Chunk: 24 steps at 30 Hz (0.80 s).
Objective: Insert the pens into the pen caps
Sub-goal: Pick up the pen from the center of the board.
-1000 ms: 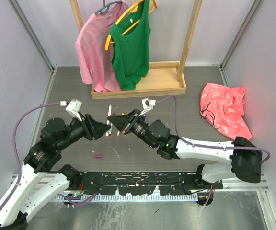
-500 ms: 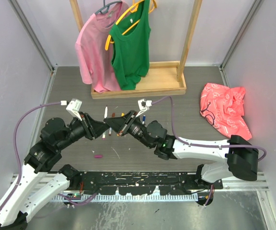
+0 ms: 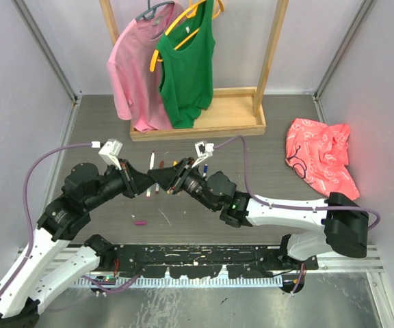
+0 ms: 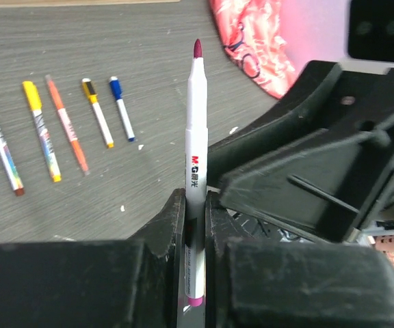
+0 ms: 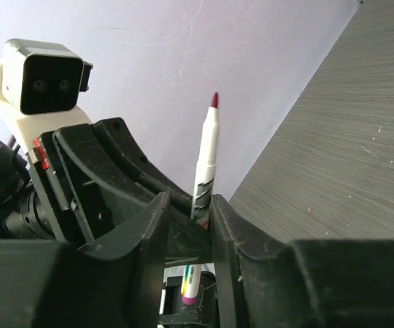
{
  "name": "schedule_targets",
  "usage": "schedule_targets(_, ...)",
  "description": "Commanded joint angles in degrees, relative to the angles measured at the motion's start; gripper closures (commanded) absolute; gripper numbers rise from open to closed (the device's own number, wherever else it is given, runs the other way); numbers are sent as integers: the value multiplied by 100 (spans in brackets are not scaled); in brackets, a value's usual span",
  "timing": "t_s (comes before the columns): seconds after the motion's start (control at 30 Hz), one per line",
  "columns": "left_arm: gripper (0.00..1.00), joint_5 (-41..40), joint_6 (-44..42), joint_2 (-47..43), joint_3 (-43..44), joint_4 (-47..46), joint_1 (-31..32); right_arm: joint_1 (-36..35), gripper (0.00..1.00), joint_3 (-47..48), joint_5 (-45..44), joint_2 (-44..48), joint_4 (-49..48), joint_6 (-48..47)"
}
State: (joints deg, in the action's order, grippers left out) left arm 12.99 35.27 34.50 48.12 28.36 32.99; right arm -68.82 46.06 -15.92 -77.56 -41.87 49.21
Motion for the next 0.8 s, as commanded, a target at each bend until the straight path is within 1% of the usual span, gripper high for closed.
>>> schedule_targets(0.0,100,-438,-449,118,377,253,-21,-130,60,393,-62,481,373,-550)
schedule_targets(0.07,100,-537,-661,106,450,528,-21,-132,55,428,-237,679,765,-930)
schedule_targets(0.13,100,-613,-829,78,508,744,-20,-132,53,430,-393,884,1163,-1236)
schedule_targets(0.27,100,-727,-1100,-113,517,1078,-22,-132,51,378,-553,1187,2007,-1777)
schedule_targets(0.33,100,-834,-1217,-282,512,1215,-22,-132,50,354,-496,1258,2446,-2009)
schedule_targets(0.43,100,-1004,-1320,-633,472,1330,-21,-132,50,276,-45,1299,2916,-2385)
schedule_targets(0.57,100,-1268,-1347,-1136,506,1418,-23,-132,49,247,212,1097,3467,-2605)
schedule_targets(0.6,100,-1320,-1347,-1277,539,1439,-21,-132,49,282,274,981,3575,-2669)
schedule_targets(0.67,100,-1450,-1354,-1453,613,1481,-21,-132,50,435,686,689,3806,-2822)
schedule_targets(0.77,100,-1606,-1411,-1621,723,1532,-20,-125,50,739,1305,25,3950,-3046)
